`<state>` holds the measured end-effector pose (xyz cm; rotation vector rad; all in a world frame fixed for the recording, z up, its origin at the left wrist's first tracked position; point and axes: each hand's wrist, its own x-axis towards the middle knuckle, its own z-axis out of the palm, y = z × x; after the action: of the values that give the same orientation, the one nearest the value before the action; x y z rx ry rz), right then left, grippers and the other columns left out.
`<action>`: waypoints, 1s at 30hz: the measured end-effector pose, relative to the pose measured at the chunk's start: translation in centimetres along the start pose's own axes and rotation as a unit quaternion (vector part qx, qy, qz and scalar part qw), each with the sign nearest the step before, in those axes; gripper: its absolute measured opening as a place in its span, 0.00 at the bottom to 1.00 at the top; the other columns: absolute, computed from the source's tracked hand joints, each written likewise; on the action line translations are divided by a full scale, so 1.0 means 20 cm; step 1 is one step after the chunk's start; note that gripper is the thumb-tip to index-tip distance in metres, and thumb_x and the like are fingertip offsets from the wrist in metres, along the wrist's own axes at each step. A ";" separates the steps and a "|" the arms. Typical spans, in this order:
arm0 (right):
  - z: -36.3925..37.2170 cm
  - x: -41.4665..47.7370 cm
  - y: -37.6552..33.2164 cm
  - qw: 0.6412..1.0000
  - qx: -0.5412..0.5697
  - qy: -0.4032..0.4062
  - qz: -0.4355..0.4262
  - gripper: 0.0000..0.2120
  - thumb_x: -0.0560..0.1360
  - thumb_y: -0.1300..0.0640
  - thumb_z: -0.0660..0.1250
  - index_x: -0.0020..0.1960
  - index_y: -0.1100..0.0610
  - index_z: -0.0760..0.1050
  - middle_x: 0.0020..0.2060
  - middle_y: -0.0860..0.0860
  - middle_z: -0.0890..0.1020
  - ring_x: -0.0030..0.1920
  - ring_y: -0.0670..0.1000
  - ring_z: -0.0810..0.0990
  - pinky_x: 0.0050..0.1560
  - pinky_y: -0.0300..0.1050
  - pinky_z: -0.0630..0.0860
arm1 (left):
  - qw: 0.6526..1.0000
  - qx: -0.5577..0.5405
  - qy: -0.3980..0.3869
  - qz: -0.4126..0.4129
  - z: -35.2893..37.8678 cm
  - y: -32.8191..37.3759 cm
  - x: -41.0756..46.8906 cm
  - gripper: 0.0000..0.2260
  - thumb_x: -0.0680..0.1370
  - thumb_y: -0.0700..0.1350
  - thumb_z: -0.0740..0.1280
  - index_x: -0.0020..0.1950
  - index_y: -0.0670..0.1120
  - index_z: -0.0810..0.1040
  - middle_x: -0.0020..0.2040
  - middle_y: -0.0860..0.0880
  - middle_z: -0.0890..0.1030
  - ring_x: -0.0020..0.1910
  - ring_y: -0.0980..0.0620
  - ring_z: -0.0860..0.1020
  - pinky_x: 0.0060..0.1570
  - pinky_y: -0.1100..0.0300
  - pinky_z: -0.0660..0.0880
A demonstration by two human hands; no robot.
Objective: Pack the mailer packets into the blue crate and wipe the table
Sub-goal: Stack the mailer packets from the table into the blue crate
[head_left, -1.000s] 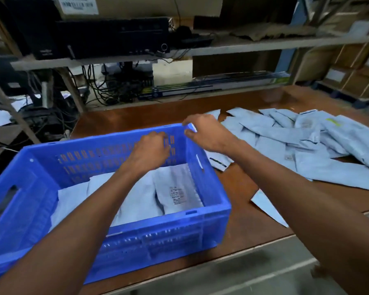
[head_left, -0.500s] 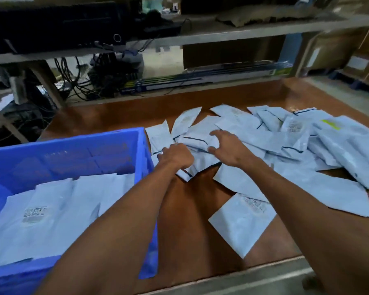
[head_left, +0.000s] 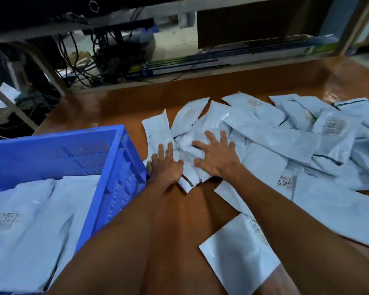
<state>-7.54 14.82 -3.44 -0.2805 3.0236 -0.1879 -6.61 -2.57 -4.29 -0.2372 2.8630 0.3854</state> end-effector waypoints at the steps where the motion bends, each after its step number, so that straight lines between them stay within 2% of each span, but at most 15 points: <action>1: -0.02 -0.03 0.02 1.000 -0.006 -0.009 -0.009 0.31 0.75 0.31 0.56 0.75 0.33 0.51 0.79 0.49 0.48 0.77 0.67 0.42 0.71 0.71 0.53 | 1.000 -0.003 0.003 0.006 0.01 0.01 -0.05 0.32 0.81 0.61 0.53 0.80 0.58 0.40 0.81 0.51 0.40 0.79 0.42 0.46 0.76 0.42 0.46; 5: -0.08 -0.24 0.12 0.998 -0.026 -0.043 -0.036 0.32 0.73 0.34 0.60 0.74 0.36 0.55 0.78 0.49 0.52 0.77 0.65 0.46 0.72 0.67 0.58 | 0.999 0.001 0.008 0.047 0.06 0.03 -0.31 0.34 0.80 0.62 0.55 0.80 0.57 0.41 0.81 0.51 0.42 0.79 0.43 0.49 0.74 0.42 0.49; 8: -0.10 -0.47 0.19 0.998 -0.015 -0.041 -0.048 0.32 0.67 0.32 0.58 0.70 0.37 0.60 0.78 0.49 0.56 0.77 0.63 0.49 0.71 0.64 0.62 | 0.996 0.011 0.028 0.081 0.10 0.03 -0.54 0.33 0.79 0.62 0.56 0.80 0.57 0.45 0.81 0.51 0.45 0.78 0.44 0.52 0.74 0.43 0.51; 10: -0.10 -0.65 0.21 0.998 0.032 -0.031 -0.036 0.30 0.65 0.30 0.55 0.65 0.38 0.65 0.77 0.47 0.58 0.77 0.61 0.49 0.71 0.63 0.62 | 0.994 0.026 0.027 0.105 0.12 0.00 -0.69 0.31 0.79 0.62 0.56 0.80 0.57 0.51 0.81 0.52 0.48 0.77 0.45 0.54 0.73 0.44 0.52; 12: -0.11 -0.81 0.19 0.996 0.089 -0.013 -0.021 0.27 0.67 0.27 0.53 0.61 0.38 0.69 0.75 0.45 0.61 0.77 0.59 0.51 0.71 0.62 0.62 | 0.990 0.031 0.041 0.128 0.12 -0.04 -0.81 0.28 0.79 0.63 0.56 0.78 0.56 0.59 0.79 0.52 0.56 0.75 0.46 0.59 0.71 0.44 0.56; 14: -0.12 -0.93 0.15 0.993 0.110 0.034 -0.011 0.24 0.71 0.27 0.52 0.58 0.39 0.70 0.71 0.46 0.66 0.74 0.56 0.58 0.70 0.59 0.64 | 0.988 0.002 0.097 0.123 0.10 -0.07 -0.87 0.26 0.79 0.62 0.57 0.74 0.53 0.67 0.73 0.52 0.66 0.71 0.46 0.64 0.68 0.44 0.60; 15: -0.13 -0.96 0.12 0.993 0.106 0.057 -0.008 0.23 0.73 0.28 0.52 0.59 0.39 0.69 0.69 0.46 0.68 0.72 0.54 0.62 0.69 0.58 0.65 | 0.984 -0.020 0.138 0.108 0.08 -0.07 -0.87 0.24 0.79 0.61 0.59 0.72 0.52 0.69 0.71 0.51 0.67 0.70 0.46 0.65 0.67 0.44 0.62; 17: -0.14 -0.95 0.08 0.990 0.095 0.099 0.015 0.21 0.75 0.31 0.53 0.63 0.39 0.66 0.69 0.47 0.66 0.71 0.55 0.62 0.68 0.59 0.65 | 0.977 -0.075 0.189 0.063 0.02 -0.03 -0.79 0.24 0.78 0.60 0.61 0.72 0.52 0.67 0.72 0.50 0.66 0.71 0.44 0.63 0.68 0.43 0.61; 19: -0.15 -0.89 0.06 0.990 0.082 0.104 0.052 0.25 0.76 0.32 0.54 0.70 0.39 0.61 0.74 0.49 0.61 0.75 0.59 0.56 0.69 0.63 0.64 | 0.978 -0.126 0.165 0.004 -0.03 0.03 -0.64 0.27 0.79 0.61 0.60 0.76 0.52 0.62 0.77 0.48 0.60 0.76 0.40 0.56 0.71 0.39 0.56; 21: -0.12 -0.83 0.06 0.993 0.067 0.053 0.081 0.31 0.77 0.32 0.51 0.77 0.40 0.52 0.78 0.49 0.53 0.77 0.63 0.49 0.72 0.66 0.59 | 0.984 -0.151 0.086 -0.039 -0.03 0.09 -0.51 0.30 0.79 0.62 0.57 0.79 0.55 0.54 0.80 0.49 0.50 0.77 0.34 0.46 0.72 0.35 0.50; 23: -0.04 -0.82 0.05 0.996 0.048 0.008 0.081 0.32 0.79 0.33 0.48 0.79 0.41 0.43 0.80 0.47 0.45 0.78 0.63 0.45 0.73 0.66 0.57 | 0.992 -0.118 0.017 -0.039 0.03 0.09 -0.43 0.30 0.80 0.63 0.54 0.80 0.58 0.49 0.81 0.52 0.45 0.76 0.30 0.41 0.71 0.32 0.46; 24: 0.00 -0.84 0.05 0.996 0.039 0.012 0.074 0.32 0.80 0.34 0.47 0.79 0.41 0.40 0.80 0.47 0.42 0.78 0.63 0.43 0.74 0.65 0.56 | 0.995 -0.093 0.003 -0.030 0.06 0.07 -0.42 0.29 0.81 0.63 0.53 0.79 0.59 0.49 0.81 0.52 0.44 0.76 0.30 0.41 0.71 0.32 0.46; 27: 0.06 -0.92 0.02 0.997 0.021 0.061 0.051 0.30 0.82 0.40 0.49 0.79 0.42 0.40 0.80 0.48 0.41 0.79 0.62 0.43 0.74 0.64 0.58 | 0.997 -0.072 0.015 0.017 0.05 0.00 -0.47 0.26 0.81 0.58 0.56 0.78 0.58 0.55 0.80 0.53 0.49 0.76 0.31 0.44 0.72 0.35 0.49; 30: 0.02 -0.97 -0.03 0.993 0.032 0.088 0.067 0.30 0.79 0.42 0.56 0.78 0.43 0.51 0.79 0.50 0.51 0.76 0.60 0.53 0.68 0.63 0.65 | 0.994 -0.089 0.035 0.046 0.05 -0.07 -0.61 0.21 0.76 0.53 0.62 0.69 0.58 0.66 0.75 0.53 0.58 0.73 0.36 0.54 0.69 0.38 0.58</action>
<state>11.64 17.87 -1.98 -0.0586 3.1875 -0.3149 5.59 -2.11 -2.39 -0.1535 2.9167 0.6635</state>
